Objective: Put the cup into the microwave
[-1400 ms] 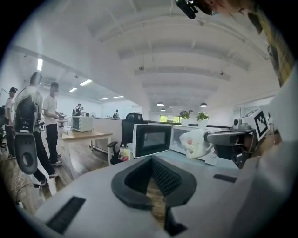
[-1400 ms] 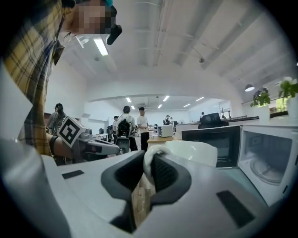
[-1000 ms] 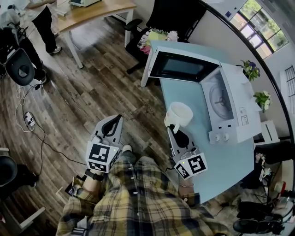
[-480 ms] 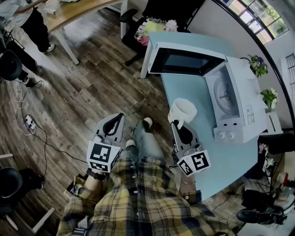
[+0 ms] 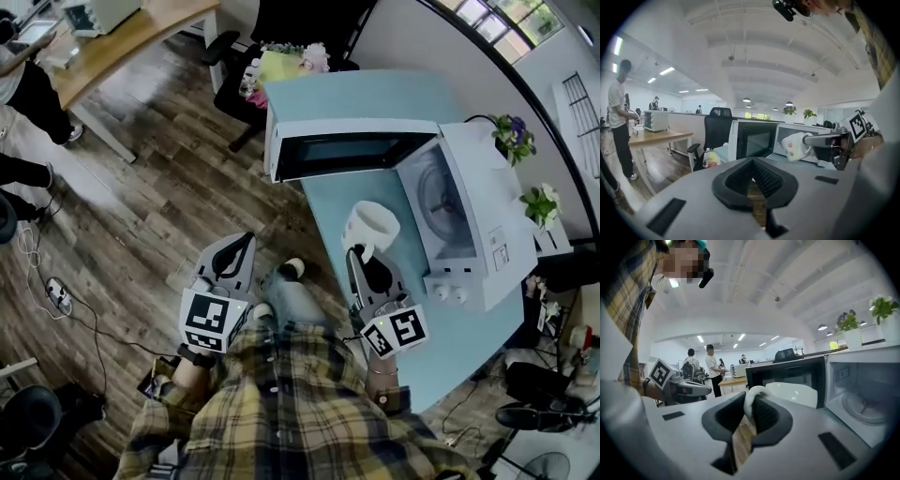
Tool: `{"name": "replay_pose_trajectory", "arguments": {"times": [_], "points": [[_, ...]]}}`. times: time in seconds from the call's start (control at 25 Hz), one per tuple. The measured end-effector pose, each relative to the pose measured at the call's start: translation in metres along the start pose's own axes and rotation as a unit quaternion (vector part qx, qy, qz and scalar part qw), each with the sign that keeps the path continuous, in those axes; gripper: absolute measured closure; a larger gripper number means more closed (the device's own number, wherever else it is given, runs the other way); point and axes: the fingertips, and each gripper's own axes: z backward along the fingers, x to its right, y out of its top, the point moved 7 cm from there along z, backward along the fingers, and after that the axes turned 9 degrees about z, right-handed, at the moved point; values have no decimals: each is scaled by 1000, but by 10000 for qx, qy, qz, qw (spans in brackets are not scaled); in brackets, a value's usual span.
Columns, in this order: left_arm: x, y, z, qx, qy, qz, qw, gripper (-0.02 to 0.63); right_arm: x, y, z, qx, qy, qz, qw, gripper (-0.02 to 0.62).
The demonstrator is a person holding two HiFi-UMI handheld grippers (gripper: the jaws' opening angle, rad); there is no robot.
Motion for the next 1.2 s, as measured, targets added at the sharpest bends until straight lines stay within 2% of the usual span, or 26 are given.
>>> {"name": "replay_pose_trajectory", "arguments": {"times": [0.24, 0.36, 0.56, 0.92, 1.2], "points": [[20, 33, -64, -80, -684, -293, 9972, 612, 44, 12, -6, 73, -458, -40, 9989, 552], [37, 45, -91, -153, -1129, -428, 9926, 614, 61, 16, -1, 93, -810, -94, 9966, 552], [57, 57, -129, -263, -1647, -599, 9842, 612, 86, 16, 12, 68, -1332, -184, 9909, 552], [95, 65, -188, -458, -2448, -921, 9641, 614, 112, 5, 46, 35, -2237, -398, 9738, 552], [129, 70, -227, -574, -3098, -1124, 9424, 614, 121, -2, 62, 88, -2704, -535, 9612, 552]]}}
